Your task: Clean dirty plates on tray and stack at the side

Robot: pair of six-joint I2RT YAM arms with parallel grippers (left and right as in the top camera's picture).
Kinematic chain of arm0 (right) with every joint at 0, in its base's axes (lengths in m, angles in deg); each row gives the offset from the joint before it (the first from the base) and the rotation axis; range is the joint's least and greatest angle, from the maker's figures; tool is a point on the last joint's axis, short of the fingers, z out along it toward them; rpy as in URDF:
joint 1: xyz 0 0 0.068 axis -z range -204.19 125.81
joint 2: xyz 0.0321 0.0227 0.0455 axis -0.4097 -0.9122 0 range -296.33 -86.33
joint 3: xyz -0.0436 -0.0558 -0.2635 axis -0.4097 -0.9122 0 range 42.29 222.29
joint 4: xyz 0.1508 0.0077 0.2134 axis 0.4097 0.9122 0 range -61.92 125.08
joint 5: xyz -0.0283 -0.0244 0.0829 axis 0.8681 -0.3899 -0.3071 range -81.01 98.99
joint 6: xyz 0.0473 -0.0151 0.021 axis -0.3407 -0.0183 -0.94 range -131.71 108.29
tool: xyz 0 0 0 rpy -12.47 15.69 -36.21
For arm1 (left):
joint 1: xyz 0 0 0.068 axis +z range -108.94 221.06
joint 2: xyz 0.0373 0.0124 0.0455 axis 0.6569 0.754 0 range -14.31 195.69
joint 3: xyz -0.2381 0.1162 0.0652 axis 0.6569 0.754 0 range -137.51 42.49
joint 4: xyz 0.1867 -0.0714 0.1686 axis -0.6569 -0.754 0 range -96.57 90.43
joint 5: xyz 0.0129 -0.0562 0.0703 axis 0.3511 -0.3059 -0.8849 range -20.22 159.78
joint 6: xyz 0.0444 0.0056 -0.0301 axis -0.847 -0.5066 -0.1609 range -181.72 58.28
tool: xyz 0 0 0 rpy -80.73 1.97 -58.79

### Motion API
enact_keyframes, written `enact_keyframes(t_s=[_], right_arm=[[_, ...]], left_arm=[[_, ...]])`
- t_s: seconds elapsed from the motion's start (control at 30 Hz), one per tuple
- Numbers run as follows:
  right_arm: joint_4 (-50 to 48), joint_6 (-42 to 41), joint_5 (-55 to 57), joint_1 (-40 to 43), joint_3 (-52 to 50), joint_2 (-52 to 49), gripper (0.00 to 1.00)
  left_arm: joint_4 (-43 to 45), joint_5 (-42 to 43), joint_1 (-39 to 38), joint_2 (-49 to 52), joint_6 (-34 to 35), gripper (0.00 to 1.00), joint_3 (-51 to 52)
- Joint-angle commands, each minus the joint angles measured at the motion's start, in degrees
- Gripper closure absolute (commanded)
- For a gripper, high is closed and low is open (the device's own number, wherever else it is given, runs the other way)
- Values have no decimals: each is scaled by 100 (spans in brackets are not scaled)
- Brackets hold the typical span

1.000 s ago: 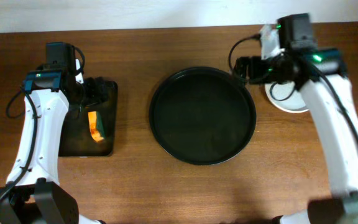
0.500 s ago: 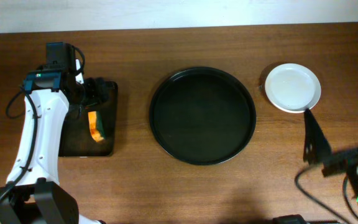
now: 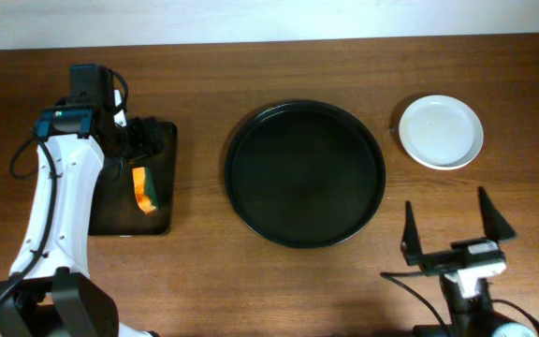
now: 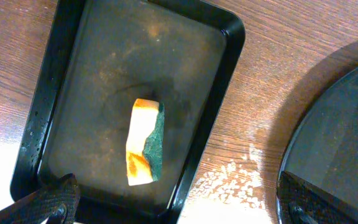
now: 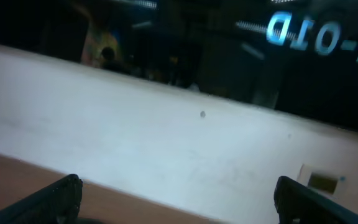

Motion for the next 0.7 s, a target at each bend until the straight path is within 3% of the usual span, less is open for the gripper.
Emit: enact_keyframes(t_s=[0.0, 0.2, 0.43, 0.67], right_arm=[[-66, -415, 457, -146, -564, 83, 1], [-411, -1123, 704, -334, -1591, 83, 1], [691, -1119, 605, -358, -1626, 83, 1], [772, -1119, 627, -358, -1626, 20, 1]], left_arm=[[-4, 22, -2, 39, 15, 1, 22], [-4, 22, -2, 39, 13, 1, 22], [-4, 22, -2, 39, 15, 1, 22], [-4, 22, -2, 39, 15, 1, 22]])
